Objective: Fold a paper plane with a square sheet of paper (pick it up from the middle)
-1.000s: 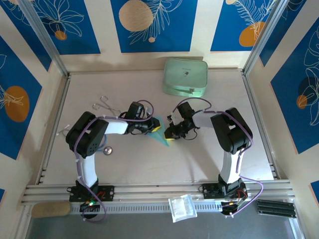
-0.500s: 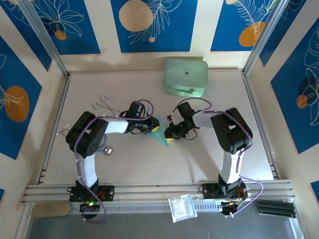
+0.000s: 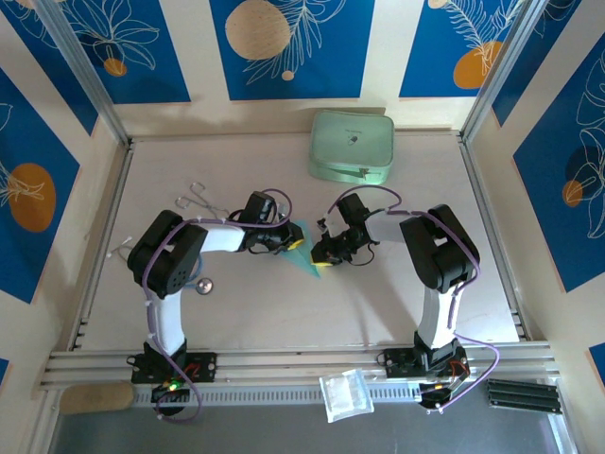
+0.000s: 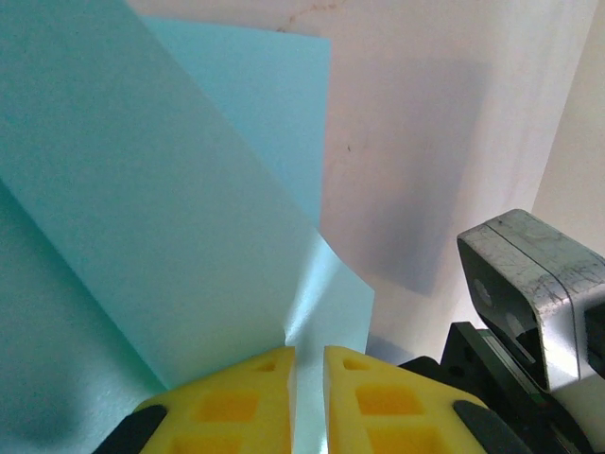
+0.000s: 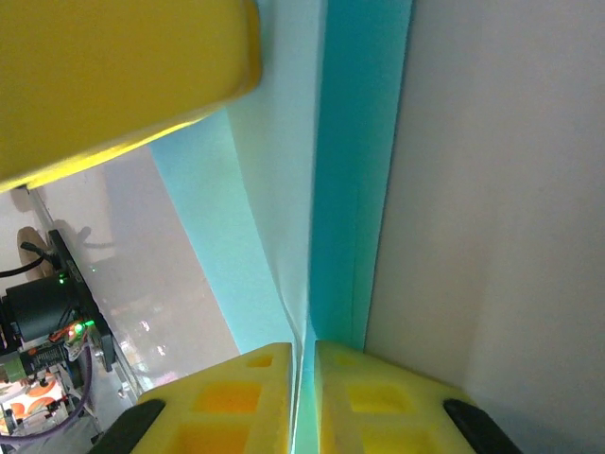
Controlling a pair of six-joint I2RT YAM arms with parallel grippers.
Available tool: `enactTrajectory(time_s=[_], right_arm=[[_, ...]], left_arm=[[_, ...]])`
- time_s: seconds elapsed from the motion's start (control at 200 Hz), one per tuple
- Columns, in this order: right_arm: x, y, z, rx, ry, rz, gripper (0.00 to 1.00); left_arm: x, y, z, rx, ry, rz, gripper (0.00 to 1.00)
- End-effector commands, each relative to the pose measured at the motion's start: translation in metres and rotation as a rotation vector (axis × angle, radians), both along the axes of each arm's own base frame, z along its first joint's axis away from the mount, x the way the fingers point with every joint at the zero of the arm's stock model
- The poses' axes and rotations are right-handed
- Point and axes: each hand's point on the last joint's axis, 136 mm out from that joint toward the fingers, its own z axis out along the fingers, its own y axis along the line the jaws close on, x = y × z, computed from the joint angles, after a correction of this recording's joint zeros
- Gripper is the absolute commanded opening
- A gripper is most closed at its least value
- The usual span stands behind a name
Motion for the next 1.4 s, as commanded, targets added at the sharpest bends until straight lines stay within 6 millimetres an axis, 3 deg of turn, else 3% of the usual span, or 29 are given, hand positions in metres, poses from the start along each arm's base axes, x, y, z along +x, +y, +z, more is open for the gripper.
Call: enactTrajectory(time_s=[0.0, 0.27, 1.08, 1.181, 1.396], right_arm=[[-0.015, -0.008, 0.008, -0.001, 0.064, -0.014, 0.18], [-0.027, -0.010, 0.018, 0.023, 0.084, -0.002, 0.20], [-0.034, -0.017, -0.013, -0.071, 0.113, 0.008, 0.12], [-0.032, -0.016, -0.007, -0.064, 0.101, 0.004, 0.15], [-0.018, -0.021, 0.028, -0.057, -0.029, -0.052, 0.22]], left_arm=[[0.004, -0.001, 0.001, -0.005, 0.000, -0.001, 0.16], [0.004, 0.000, 0.000, 0.001, 0.001, 0.005, 0.16], [0.002, 0.003, -0.007, 0.028, 0.021, 0.013, 0.16], [0.002, 0.003, -0.007, 0.029, 0.022, 0.013, 0.16], [0.003, 0.004, -0.006, 0.031, 0.020, 0.016, 0.16]])
